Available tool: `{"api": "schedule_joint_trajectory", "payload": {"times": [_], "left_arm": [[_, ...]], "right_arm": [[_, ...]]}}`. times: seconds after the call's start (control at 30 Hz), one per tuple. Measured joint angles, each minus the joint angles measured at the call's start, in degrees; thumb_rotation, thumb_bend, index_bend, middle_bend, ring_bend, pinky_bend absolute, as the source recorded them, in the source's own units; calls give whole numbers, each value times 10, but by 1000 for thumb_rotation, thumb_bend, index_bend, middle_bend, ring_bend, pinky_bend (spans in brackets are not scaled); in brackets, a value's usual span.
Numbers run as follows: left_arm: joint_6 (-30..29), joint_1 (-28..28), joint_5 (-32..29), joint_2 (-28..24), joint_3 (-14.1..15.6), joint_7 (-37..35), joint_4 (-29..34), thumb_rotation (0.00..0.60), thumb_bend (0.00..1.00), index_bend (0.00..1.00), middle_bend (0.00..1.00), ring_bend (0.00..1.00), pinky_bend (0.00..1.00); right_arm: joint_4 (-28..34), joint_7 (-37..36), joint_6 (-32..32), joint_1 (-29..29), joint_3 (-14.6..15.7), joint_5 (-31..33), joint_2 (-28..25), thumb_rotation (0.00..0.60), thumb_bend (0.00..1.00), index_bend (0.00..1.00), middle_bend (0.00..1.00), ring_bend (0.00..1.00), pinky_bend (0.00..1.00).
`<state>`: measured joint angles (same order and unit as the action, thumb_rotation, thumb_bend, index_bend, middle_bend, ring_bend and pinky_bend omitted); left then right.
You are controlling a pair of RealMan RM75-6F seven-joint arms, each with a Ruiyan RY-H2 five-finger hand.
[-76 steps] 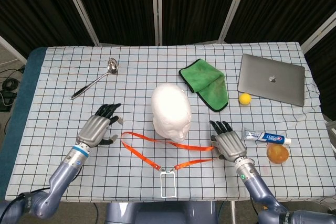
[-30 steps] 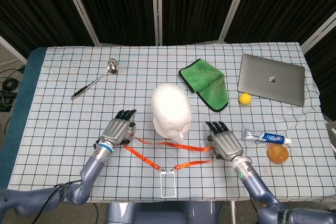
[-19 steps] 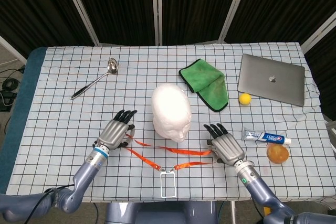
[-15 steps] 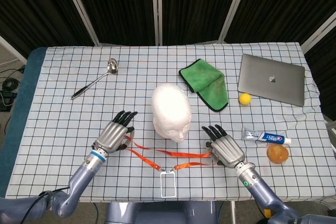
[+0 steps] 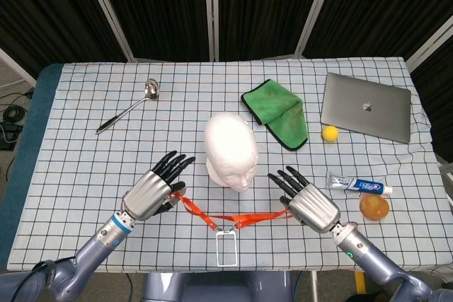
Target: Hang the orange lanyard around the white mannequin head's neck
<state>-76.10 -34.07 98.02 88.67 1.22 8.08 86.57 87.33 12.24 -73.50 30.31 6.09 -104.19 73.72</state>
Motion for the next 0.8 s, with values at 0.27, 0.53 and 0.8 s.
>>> {"api": "schedule_joint_trajectory", "payload": {"times": [0.27,0.53,0.8], "left_arm": [[-3,-2,-26,-23,-31,-21,53,600,478,777,0,0,0],[27,-7,-103,-60,-76,3,142,600,480,787,0,0,0],[58,-21,-221,-84,-137,43,216,600,480,790,0,0,0]], "right_arm": [[-1,-41,-92,-3,-22,-45,-17,600,418,698,46,0,0],[80,-65,-97,3,-72,1,-38,600,419,702,52,0,0],[178,-81,-73,12,-139,122,-57,600,419,702,54,0,0]]}}
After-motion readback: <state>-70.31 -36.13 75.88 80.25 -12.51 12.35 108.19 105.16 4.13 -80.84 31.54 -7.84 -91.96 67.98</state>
